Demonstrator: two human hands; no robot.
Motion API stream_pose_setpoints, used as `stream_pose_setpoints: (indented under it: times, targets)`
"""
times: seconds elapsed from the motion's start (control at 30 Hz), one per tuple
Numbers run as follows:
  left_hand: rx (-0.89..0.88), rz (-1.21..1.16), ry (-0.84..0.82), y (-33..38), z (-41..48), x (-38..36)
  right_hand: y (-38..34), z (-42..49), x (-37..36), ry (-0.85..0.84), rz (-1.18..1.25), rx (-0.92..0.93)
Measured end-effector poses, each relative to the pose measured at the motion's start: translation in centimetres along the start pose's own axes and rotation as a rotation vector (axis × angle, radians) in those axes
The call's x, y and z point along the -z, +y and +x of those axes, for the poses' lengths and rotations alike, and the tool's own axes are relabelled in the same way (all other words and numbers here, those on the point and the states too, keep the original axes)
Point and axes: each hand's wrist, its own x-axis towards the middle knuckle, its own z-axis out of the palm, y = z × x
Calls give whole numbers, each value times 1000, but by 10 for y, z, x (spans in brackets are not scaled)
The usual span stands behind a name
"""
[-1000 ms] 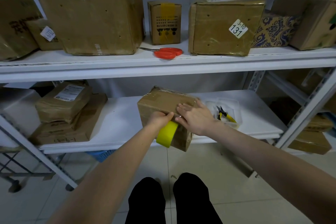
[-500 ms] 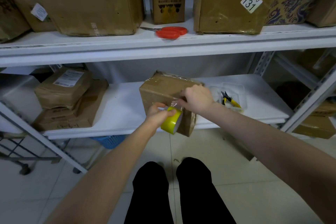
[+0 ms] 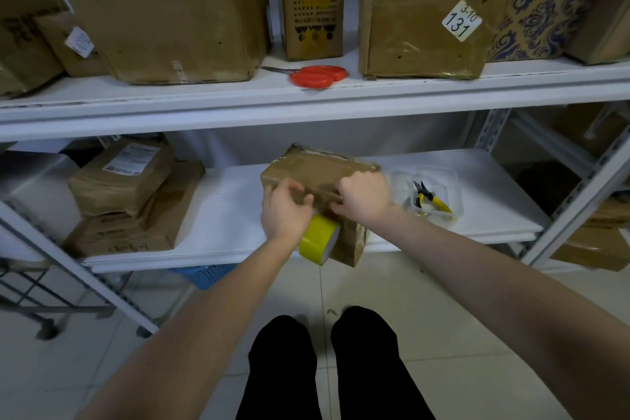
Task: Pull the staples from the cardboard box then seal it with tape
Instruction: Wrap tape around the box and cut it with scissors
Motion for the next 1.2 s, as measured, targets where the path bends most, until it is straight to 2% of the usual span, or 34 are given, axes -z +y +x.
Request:
stream_pose_setpoints:
  times: [0.1, 0.17, 0.3, 0.57, 0.83, 0.93, 0.97, 1.03, 1.13, 1.2]
  targets:
    - [-339, 285, 16, 11, 1, 4, -3, -3, -3, 10, -13, 8]
    - [-436, 478, -42, 15, 1, 3, -1, -4, -3, 21, -7, 21]
    - [-417, 543, -64, 17, 1, -2, 2, -9, -8, 27, 34, 68]
    - [-563, 727, -128, 29, 4, -6, 14, -10, -24, 11, 112, 122]
    - [-412, 590, -123, 37, 10, -10, 25, 9, -32, -73, 54, 177]
    - [-399, 577, -155, 34, 7, -10, 28, 4, -26, -205, 46, 177]
    - [-390, 551, -160, 32, 6, -9, 28, 3, -19, -203, 42, 185]
    - [-373, 484, -162, 27, 7, -5, 29, 0, 4, -36, 106, 157]
    - [-361, 375, -104, 21, 8, 2, 22, 3, 47, 490, 365, 152]
    - [-321, 290, -34, 20, 7, 8, 16, 15, 75, 699, 378, 151]
